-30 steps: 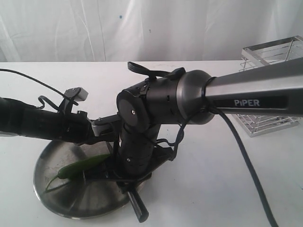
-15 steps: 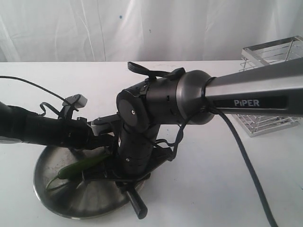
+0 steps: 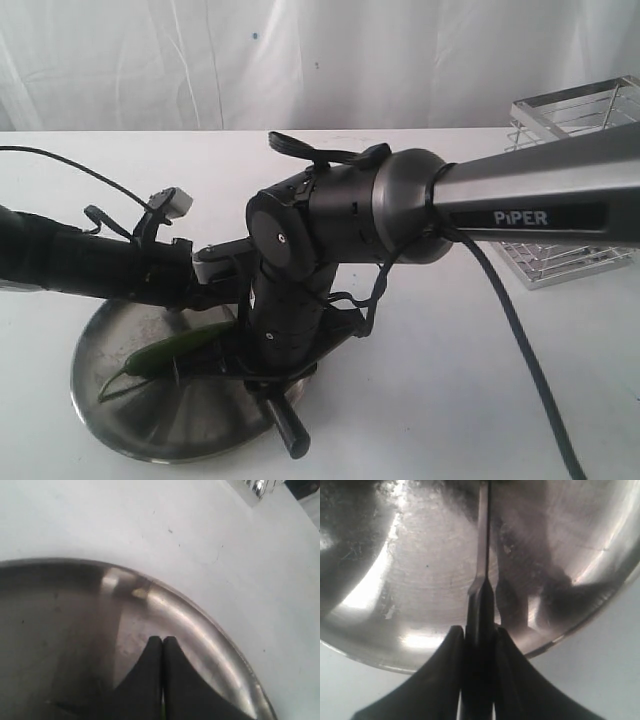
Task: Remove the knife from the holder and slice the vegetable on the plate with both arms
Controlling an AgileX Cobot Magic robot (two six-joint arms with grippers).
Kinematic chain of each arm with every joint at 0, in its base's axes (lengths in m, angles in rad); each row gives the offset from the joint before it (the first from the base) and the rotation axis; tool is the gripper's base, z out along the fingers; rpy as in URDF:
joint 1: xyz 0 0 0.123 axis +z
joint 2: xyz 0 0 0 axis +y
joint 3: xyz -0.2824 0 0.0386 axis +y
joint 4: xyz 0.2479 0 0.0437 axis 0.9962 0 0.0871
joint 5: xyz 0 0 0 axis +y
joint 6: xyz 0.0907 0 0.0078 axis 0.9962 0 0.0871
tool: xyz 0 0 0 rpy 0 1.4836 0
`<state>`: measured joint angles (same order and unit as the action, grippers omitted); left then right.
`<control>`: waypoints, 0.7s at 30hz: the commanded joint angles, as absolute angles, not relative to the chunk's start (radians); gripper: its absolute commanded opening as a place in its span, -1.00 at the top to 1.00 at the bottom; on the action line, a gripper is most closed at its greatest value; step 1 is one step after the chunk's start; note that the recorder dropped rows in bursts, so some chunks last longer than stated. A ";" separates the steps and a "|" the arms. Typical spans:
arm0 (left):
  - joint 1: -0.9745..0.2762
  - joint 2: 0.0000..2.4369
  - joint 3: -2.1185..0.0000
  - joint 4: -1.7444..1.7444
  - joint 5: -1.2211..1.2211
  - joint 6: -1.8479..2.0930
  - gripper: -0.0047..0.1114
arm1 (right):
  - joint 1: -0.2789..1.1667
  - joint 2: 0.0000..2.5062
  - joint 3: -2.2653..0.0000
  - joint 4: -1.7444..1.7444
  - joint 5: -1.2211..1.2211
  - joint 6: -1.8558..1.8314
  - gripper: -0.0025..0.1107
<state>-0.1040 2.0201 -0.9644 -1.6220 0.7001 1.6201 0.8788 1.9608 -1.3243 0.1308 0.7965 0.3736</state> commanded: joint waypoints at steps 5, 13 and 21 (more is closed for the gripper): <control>-0.103 2.017 -0.880 -1.614 0.499 1.593 0.92 | 0.880 1.947 -1.326 0.126 0.783 0.377 0.96; -0.107 2.017 -0.868 -1.574 0.487 1.573 0.92 | 0.880 1.947 -1.324 0.126 0.763 0.377 0.96; -0.125 2.017 -0.868 -1.561 0.512 1.570 0.92 | 0.914 2.040 -1.324 0.140 0.779 0.377 0.96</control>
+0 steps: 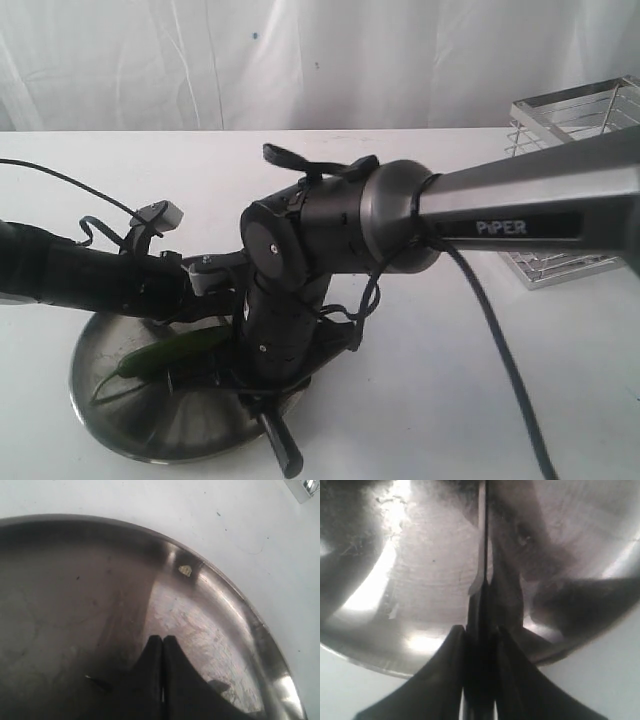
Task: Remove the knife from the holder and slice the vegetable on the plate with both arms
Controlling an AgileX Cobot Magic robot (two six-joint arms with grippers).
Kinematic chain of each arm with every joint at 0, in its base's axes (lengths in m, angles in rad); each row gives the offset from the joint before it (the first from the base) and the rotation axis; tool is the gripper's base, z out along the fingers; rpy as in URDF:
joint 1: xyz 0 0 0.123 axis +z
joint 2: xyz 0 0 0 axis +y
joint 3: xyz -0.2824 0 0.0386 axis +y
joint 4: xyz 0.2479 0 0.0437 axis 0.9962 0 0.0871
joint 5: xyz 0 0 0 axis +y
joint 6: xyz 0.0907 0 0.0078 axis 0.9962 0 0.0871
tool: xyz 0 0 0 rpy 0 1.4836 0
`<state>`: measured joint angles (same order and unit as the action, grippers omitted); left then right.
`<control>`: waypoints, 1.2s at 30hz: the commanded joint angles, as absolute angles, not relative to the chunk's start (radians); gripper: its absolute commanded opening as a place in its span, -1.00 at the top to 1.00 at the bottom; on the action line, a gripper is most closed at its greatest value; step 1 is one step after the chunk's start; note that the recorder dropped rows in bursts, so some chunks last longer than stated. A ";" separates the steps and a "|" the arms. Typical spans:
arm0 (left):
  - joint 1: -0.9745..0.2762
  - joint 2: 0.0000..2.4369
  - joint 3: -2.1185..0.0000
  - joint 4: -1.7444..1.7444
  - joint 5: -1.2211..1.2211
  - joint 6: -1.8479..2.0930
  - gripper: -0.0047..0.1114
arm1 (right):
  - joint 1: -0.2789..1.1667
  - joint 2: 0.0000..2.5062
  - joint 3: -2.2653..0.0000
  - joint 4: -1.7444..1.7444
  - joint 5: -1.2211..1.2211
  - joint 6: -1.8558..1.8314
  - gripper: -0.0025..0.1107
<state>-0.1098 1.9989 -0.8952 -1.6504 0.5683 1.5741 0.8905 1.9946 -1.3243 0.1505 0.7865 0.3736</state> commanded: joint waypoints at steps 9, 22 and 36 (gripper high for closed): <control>-0.125 2.017 -0.868 -1.484 0.510 1.524 0.92 | 0.937 2.048 -1.324 0.123 0.746 0.377 0.96; -0.125 2.017 -0.868 -1.460 0.463 1.469 0.92 | 0.936 1.988 -1.324 0.044 0.864 0.379 0.96; -0.122 1.889 -0.925 -1.509 0.553 1.469 0.92 | 0.936 1.964 -1.324 -0.073 0.953 0.408 0.96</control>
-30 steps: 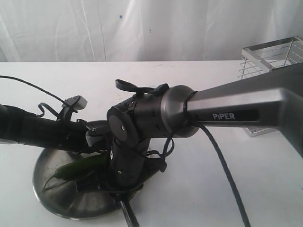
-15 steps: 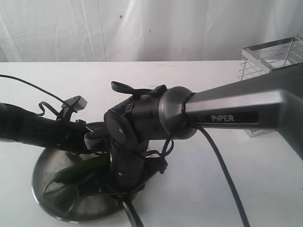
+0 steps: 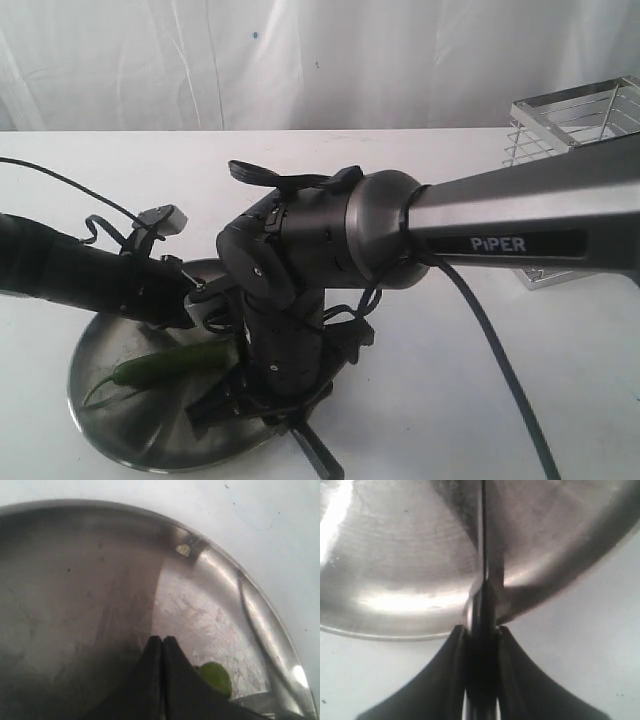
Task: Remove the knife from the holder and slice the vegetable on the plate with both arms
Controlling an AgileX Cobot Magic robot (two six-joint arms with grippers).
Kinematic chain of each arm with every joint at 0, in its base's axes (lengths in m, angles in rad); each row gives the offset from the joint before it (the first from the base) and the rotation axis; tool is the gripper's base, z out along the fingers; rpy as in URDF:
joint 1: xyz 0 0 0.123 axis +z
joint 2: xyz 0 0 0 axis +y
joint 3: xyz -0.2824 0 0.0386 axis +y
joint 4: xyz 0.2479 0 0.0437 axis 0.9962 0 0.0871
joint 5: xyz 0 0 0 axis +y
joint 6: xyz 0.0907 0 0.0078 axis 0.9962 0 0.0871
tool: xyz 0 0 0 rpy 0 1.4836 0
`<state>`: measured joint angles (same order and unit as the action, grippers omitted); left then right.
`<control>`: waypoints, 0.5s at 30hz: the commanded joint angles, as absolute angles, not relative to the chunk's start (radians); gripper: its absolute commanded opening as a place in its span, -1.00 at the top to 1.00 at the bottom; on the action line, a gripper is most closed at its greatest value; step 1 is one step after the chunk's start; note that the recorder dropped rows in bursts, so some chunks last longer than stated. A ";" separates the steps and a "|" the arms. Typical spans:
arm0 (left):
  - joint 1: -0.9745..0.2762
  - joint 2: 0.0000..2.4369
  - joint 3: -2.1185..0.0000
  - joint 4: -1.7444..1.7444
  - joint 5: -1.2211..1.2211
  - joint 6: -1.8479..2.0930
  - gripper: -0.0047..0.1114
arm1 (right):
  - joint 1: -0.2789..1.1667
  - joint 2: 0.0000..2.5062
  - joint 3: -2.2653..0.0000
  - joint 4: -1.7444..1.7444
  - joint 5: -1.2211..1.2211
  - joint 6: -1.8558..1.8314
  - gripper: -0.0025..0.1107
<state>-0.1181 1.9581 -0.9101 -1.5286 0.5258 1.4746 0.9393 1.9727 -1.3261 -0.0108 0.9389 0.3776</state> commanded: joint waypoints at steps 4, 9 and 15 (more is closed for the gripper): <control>-0.122 1.814 -0.929 -1.511 0.544 1.469 0.92 | 0.936 1.964 -1.324 -0.091 0.955 0.423 0.96; -0.122 1.737 -0.929 -1.514 0.548 1.433 0.92 | 0.936 1.964 -1.324 -0.090 0.917 0.423 0.96; -0.122 1.662 -0.908 -1.491 0.507 1.409 0.92 | 0.936 1.941 -1.326 -0.079 0.912 0.449 0.96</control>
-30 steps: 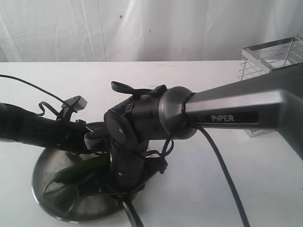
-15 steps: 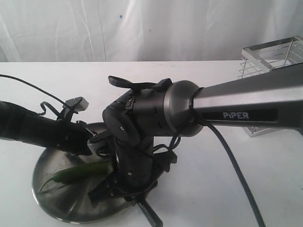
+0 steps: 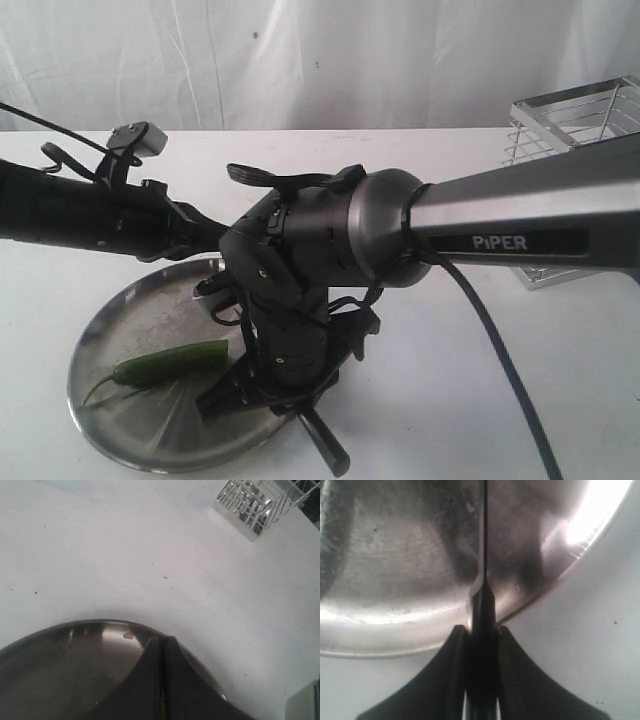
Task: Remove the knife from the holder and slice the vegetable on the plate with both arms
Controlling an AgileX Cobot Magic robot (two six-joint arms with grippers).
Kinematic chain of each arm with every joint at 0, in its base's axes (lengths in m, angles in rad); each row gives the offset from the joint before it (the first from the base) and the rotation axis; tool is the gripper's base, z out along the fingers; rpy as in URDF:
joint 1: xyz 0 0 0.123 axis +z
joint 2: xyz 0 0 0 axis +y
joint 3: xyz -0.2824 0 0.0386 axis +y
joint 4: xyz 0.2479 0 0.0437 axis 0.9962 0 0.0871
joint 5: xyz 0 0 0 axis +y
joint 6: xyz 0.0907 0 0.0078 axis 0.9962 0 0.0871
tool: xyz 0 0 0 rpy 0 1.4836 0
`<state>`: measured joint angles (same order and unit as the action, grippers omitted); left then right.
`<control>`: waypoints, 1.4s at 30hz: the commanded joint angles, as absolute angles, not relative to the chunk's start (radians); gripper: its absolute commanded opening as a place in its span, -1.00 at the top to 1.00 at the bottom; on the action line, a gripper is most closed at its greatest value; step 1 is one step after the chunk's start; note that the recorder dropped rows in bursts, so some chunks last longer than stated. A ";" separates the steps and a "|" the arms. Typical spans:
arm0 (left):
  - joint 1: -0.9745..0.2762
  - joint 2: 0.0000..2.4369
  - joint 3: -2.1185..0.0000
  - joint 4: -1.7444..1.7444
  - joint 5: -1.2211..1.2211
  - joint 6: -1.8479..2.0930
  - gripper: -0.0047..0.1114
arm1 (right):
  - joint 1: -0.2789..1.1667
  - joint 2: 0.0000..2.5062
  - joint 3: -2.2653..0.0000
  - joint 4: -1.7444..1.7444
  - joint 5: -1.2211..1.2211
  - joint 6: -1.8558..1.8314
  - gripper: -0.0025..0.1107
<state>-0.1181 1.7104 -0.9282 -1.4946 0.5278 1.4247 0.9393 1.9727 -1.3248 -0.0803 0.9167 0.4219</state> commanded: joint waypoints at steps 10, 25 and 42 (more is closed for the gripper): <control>-0.122 1.653 -0.809 -1.487 0.267 1.414 0.92 | 0.962 1.896 -1.326 0.061 0.885 0.463 0.96; -0.122 1.715 -0.810 -1.586 0.358 1.551 0.92 | 0.988 1.929 -1.324 0.052 0.833 0.497 0.96; -0.122 1.765 -0.810 -1.621 0.457 1.663 0.92 | 0.988 1.956 -1.324 0.051 0.807 0.500 0.96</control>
